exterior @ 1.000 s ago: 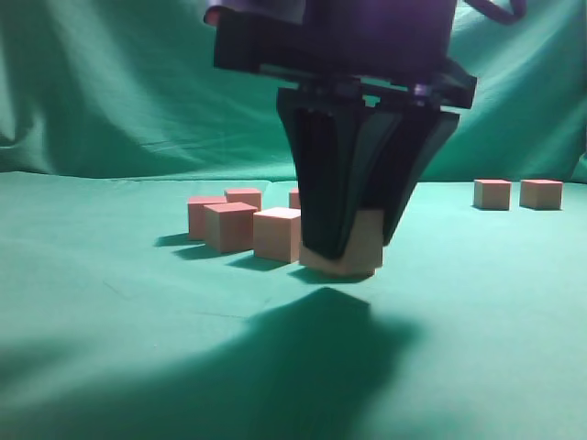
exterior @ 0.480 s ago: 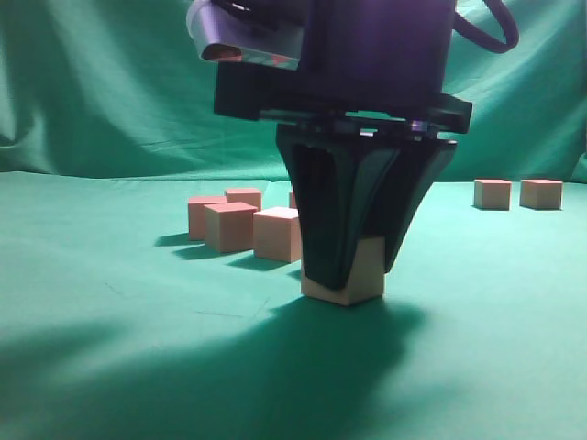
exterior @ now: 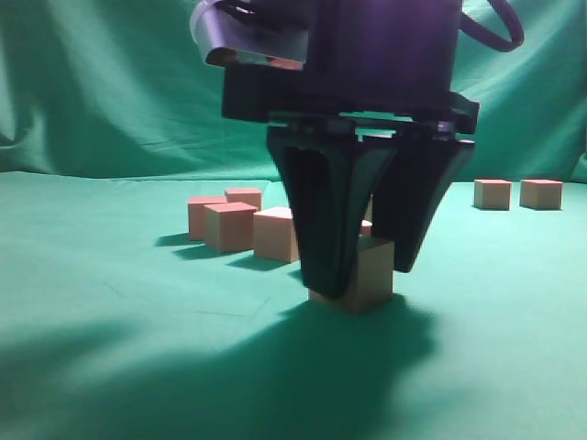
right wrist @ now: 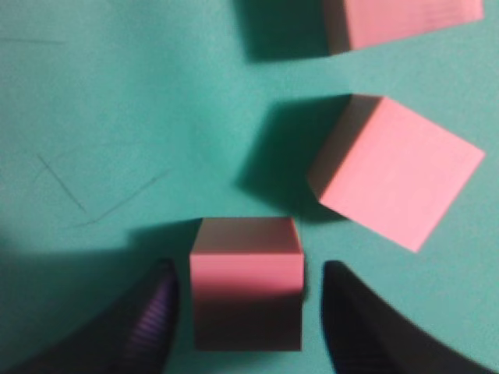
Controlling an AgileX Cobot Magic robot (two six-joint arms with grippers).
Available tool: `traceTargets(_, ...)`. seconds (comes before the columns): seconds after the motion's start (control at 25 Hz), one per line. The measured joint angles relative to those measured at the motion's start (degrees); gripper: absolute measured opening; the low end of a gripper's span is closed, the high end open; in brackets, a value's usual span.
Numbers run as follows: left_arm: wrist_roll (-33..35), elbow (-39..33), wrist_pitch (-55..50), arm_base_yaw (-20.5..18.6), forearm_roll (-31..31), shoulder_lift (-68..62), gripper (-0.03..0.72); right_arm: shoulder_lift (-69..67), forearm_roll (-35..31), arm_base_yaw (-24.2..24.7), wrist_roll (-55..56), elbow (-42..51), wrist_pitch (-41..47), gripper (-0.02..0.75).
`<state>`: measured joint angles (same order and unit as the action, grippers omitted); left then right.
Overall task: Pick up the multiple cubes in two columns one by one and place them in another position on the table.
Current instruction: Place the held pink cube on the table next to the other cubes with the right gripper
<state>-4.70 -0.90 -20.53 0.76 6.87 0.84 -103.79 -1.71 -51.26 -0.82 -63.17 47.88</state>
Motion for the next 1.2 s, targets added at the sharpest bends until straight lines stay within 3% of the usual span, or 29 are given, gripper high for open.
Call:
traceTargets(0.2, 0.00, 0.00, 0.00, 0.00, 0.00, 0.00, 0.000, 0.00, 0.00, 0.00, 0.00, 0.00, 2.18, 0.580)
traceTargets(0.44, 0.00, 0.00, 0.00, 0.00, 0.00, 0.00, 0.000, 0.00, 0.00, 0.00, 0.20, -1.50, 8.56, 0.590)
traceTargets(0.64, 0.00, 0.00, 0.00, 0.00, 0.00, 0.00, 0.000, 0.00, 0.84, 0.00, 0.97, -9.74, 18.17, 0.590)
traceTargets(0.88, 0.00, 0.00, 0.00, 0.00, 0.00, 0.00, 0.000, 0.00, 12.67, 0.52, 7.04, -21.27, 21.55, 0.590)
traceTargets(1.0, 0.00, 0.00, 0.00, 0.00, 0.00, 0.00, 0.000, 0.34, 17.93, 3.74, 11.83, -25.58, 21.85, 0.590)
traceTargets(1.2, 0.00, 0.00, 0.00, 0.00, 0.00, 0.00, 0.000, 0.91, 18.33, 14.08, 13.31, -29.86, 22.35, 0.590)
